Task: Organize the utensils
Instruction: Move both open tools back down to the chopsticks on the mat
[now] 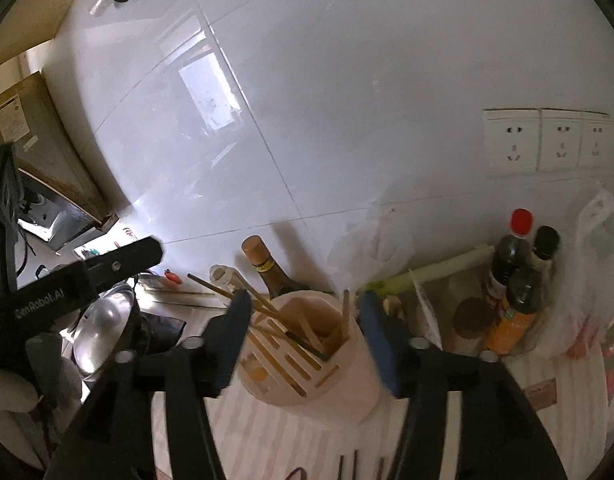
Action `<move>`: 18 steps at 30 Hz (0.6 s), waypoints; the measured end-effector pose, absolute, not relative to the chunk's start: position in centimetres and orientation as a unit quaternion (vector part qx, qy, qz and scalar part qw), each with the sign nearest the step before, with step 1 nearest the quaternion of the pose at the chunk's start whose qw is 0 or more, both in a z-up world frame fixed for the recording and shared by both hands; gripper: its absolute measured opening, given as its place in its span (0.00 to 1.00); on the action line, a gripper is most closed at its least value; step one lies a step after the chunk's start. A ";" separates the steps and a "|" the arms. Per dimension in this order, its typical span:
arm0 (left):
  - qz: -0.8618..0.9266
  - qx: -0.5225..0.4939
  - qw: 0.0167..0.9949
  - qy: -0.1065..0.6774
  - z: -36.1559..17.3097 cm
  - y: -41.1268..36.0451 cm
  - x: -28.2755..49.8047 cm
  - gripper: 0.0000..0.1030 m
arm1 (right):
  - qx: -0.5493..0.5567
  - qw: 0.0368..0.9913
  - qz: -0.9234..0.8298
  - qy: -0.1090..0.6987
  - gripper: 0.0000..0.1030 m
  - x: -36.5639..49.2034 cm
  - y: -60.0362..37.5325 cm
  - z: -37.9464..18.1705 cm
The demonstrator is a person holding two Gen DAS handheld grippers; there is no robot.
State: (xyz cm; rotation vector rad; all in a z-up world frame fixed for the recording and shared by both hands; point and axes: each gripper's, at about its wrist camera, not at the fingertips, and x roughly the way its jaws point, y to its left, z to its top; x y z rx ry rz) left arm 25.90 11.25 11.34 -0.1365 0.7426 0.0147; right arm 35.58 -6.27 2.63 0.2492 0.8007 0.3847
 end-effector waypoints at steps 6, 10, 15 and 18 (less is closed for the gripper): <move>0.061 -0.027 0.928 0.366 9.4 10.9 22.8 1.00 | 0.051 0.905 0.121 0.405 1.00 33.6 -5.6 2.3; 0.069 -0.031 0.923 0.378 8.6 11.1 21.6 1.00 | 0.024 0.905 0.101 0.412 1.00 32.5 -4.9 1.9; 0.078 -0.030 0.920 0.382 8.7 11.0 20.2 1.00 | 0.035 0.908 0.094 0.407 1.00 31.1 -5.8 2.7; 0.083 -0.023 0.919 0.384 8.3 10.7 19.2 1.00 | 0.049 0.903 0.098 0.415 1.00 30.1 -6.4 2.6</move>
